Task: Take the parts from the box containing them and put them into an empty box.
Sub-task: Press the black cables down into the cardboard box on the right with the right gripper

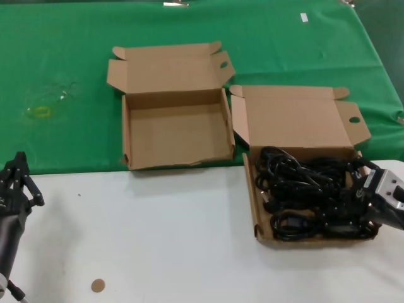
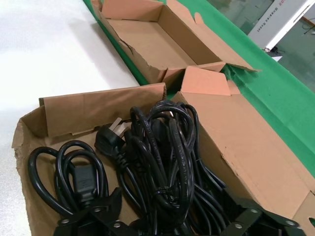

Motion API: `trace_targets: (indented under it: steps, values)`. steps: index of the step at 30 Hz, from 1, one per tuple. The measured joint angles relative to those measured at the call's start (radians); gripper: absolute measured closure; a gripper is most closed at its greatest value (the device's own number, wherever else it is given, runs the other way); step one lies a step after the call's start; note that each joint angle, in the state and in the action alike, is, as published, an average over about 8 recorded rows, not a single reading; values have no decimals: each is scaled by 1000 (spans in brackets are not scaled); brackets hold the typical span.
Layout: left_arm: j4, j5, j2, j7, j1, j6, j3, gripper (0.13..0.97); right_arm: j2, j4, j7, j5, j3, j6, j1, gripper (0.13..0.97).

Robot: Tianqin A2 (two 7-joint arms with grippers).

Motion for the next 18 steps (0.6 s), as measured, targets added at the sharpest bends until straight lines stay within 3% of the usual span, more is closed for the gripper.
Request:
trace_targets:
  steps: [11,18]
  values:
    - [0,0,0,0,0,0,0,953,-43,-2,8,-68,64,-41,-11,497]
    - [0,0,0,0,0,0,0,953,-65,-1,5,-94,96,-64,-17,683]
